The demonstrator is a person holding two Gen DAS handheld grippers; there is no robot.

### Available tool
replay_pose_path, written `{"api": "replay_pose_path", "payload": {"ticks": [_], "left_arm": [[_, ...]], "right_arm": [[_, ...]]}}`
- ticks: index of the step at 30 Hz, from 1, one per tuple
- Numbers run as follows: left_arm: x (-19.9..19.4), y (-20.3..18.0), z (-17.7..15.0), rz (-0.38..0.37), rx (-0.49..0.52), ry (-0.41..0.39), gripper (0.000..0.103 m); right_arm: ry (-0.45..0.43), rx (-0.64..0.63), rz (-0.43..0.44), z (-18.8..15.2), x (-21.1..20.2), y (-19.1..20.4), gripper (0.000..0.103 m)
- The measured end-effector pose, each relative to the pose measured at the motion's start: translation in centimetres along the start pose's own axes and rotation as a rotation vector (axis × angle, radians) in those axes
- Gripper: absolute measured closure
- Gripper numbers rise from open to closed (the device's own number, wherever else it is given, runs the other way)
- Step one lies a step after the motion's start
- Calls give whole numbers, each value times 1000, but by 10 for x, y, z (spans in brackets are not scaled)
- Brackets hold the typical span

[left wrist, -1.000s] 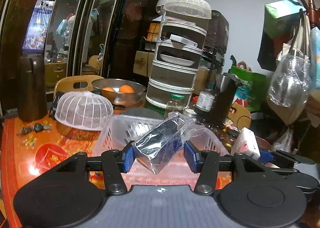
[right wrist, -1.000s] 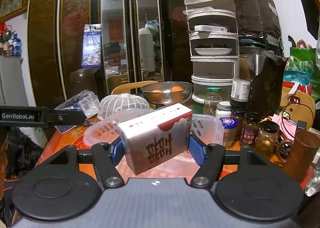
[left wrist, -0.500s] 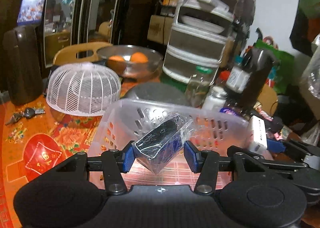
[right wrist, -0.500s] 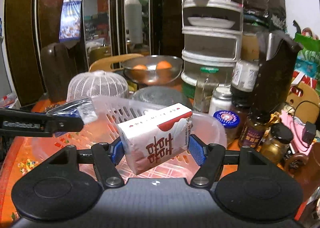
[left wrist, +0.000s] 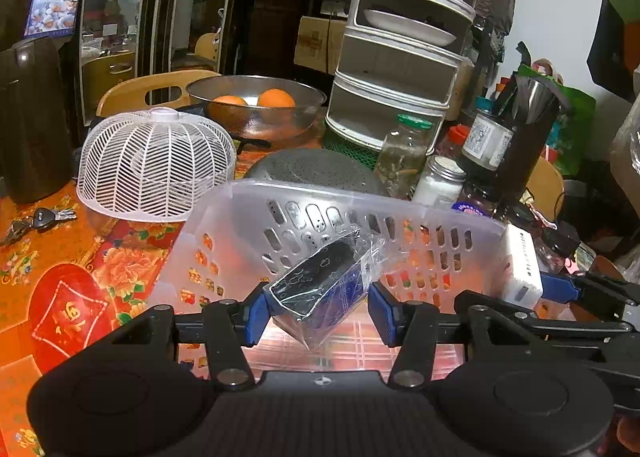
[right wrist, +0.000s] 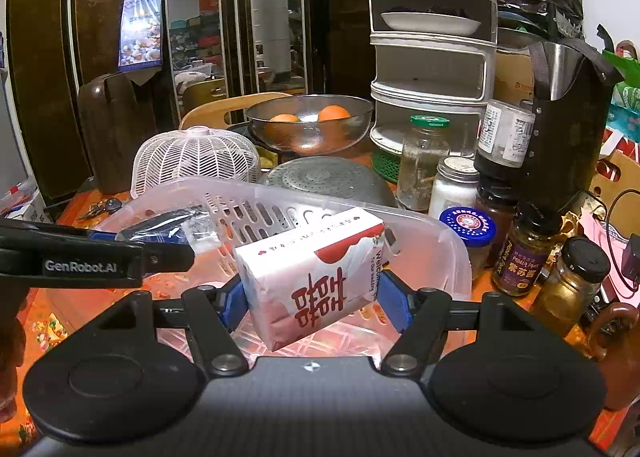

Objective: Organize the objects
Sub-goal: 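Lift and carry both held boxes over the clear plastic basket, then open both grippers to drop the boxes into the basket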

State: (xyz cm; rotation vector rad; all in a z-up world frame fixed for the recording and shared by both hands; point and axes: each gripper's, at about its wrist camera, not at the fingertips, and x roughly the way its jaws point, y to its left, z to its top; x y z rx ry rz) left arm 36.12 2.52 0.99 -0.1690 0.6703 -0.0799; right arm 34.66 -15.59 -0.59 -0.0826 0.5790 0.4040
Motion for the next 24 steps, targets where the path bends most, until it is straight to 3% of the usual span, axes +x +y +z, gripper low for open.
{"api": "replay_pose_path", "payload": {"ticks": [2,4,5,12,16,18,24], "left_arm": [[0,0,-1,-7,-5,-5,43],[-2,2,-2,-9,-18,-11,25],[-6,2,-3,-8,-17,-24,24],[-48,5,-15,-46,-7,-145,18],[-93,12,-41,-61,-7,-254,0],[-110,18,-58,-61,-10,-289,0],[-120,37,-116,-4,-12,-201,0]], "right_arm": [[-4,-6,-2,0,0,1,30],[-19,-4,-6,1,-3,1,18],[-32,-2,-11,1,-6,1,12],[-114,20,-14,0,-34,-1,5],[-193,13,2,-16,-73,-1,0],[-212,-5,4,-32,-91,0,0],[-204,55,2,-106,-117,-6,0]]}}
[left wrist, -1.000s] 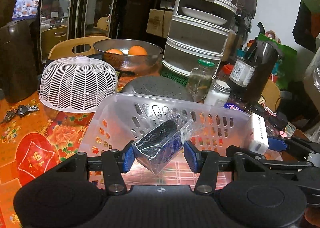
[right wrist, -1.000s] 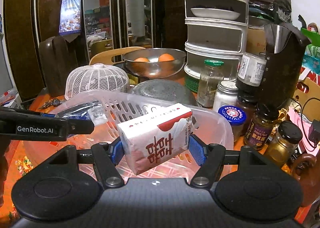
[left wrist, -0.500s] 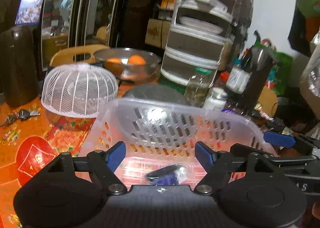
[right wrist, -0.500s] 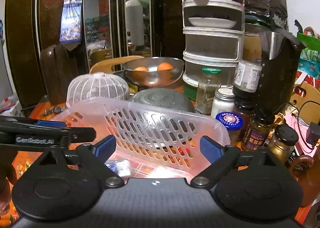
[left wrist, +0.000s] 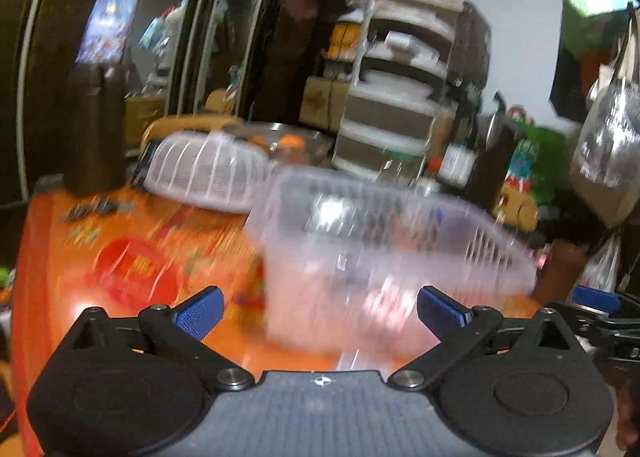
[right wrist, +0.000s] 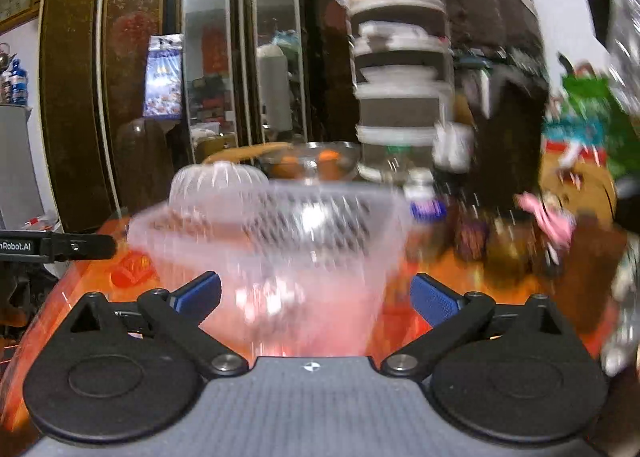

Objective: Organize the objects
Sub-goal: 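Open both grippers to drop the boxes into the basket, then grasp the lavender cube box with the left gripper while the right grasps the grey matchbox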

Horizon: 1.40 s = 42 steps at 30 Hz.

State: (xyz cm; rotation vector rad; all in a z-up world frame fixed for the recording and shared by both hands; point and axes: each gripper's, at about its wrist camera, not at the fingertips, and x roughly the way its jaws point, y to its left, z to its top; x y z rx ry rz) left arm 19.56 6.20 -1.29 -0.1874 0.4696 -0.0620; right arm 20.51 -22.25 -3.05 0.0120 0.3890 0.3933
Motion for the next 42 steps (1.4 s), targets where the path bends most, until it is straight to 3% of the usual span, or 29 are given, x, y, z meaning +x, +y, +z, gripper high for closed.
{"api": "replay_pose_path", "payload": {"ticks": [4,10,12,17,20,25,29,38,40,42], "left_arm": [[-6,10,-36,22,-16,42,4],[12,11,-61,77,3,107,11],[14,11,-64,78,-1,105,11],[18,11,-70,88,14,119,11],[20,8,-72,90,23,133,11],[25,3,-73,118,51,144,11],[26,3,-71,146,52,139,12],[39,-5,-70,161,79,175,36],[40,-7,-70,172,85,176,51],[39,-9,-70,185,97,173,55]], "right_arm": [[6,36,-40,-44,-18,-8,0],[43,54,-9,-72,-24,-12,24],[69,33,-16,-76,-15,-9,38],[94,22,-4,-89,-3,-7,46],[96,22,7,-94,-2,-6,68],[87,27,31,-97,-9,-5,83],[76,30,40,-98,-19,-2,85],[80,23,48,-97,-22,5,85],[83,17,45,-98,-21,6,85],[86,12,44,-99,-19,8,85]]}}
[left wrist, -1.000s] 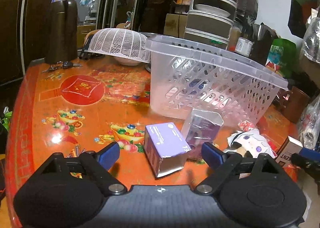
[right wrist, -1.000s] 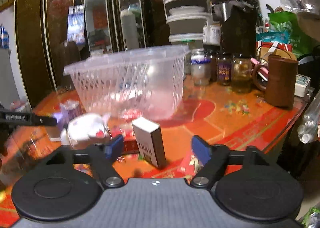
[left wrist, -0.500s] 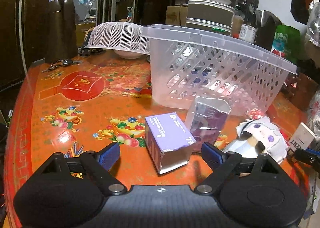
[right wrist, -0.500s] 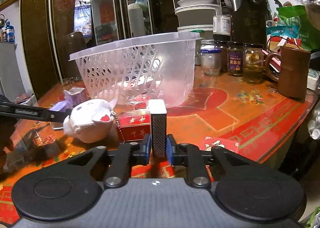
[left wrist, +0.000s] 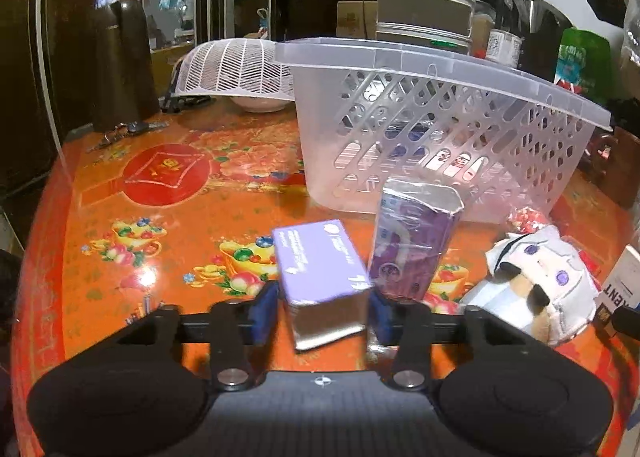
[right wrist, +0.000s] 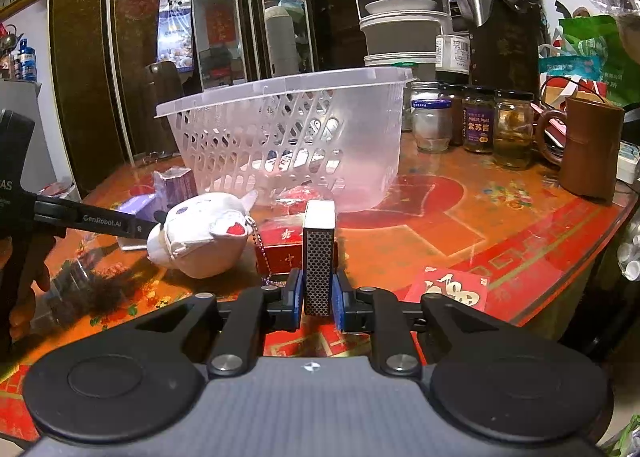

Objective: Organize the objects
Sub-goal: 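Grasp the lavender cube box with the left gripper while the right grasps the grey matchbox, then lift and carry the lavender box and matchbox over the basket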

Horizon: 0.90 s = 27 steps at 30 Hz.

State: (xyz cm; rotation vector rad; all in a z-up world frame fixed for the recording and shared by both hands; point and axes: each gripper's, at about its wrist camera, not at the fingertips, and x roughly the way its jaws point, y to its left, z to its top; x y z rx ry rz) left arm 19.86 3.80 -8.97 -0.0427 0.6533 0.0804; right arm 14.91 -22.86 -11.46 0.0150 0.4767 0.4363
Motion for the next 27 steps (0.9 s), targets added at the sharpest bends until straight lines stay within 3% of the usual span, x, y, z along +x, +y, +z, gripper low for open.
{"api": "replay_pose_path", "payload": {"ticks": [8,13,27], "left_arm": [[-5,13,-3,-11,-34,-26,56],[-10,17,-4,-28,-47,-50,56],[-39,27,-2,-89,-97,-214,56]], "right_arm": [[3,7,-25,-3,6,1,79],[-11,-1,-36,-1,4,5,85],[-86,17,-2,21,-22,11,85]]}}
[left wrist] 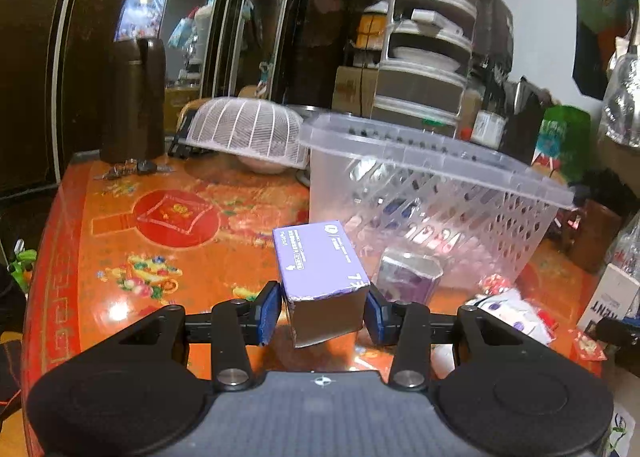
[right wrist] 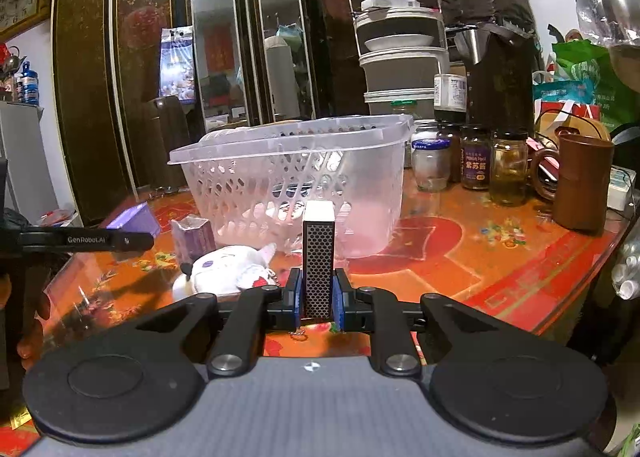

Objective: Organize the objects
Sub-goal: 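Lift and carry the lavender box and matchbox over the basket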

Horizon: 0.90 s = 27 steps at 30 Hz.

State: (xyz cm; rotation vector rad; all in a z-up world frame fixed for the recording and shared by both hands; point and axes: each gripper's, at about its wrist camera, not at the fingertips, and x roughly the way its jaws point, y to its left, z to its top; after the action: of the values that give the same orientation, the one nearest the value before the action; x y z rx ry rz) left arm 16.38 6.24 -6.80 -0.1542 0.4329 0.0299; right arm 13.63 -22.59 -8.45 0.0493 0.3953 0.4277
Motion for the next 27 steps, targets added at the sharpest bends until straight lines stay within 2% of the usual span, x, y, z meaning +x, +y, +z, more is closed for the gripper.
{"api": "replay_pose_path", "payload": {"ticks": [5,9,13,18,20,23,27], "left_arm": [[-8,-3,3,-26,3,-30,56],[-27,-14,15,-49,49,-50,56],[-48,-22,41,-77,84,-51,56],[-67,-35,85,-126,125,-93,56],[-63,-44,105,-137,139,-97,56],[-41,-54,132,-166,127,-59,56],[9,-70,160,-197,126,57,56]], "right_arm": [[-2,27,40,8,-3,-4,85],[-24,1,81,30,-10,-6,85],[-55,-23,101,58,-20,-11,85],[-78,-63,117,95,-22,-9,85],[-77,-76,115,110,-15,-9,85],[-52,-83,121,136,8,-9,85],[72,-74,147,164,56,-12,85]]}}
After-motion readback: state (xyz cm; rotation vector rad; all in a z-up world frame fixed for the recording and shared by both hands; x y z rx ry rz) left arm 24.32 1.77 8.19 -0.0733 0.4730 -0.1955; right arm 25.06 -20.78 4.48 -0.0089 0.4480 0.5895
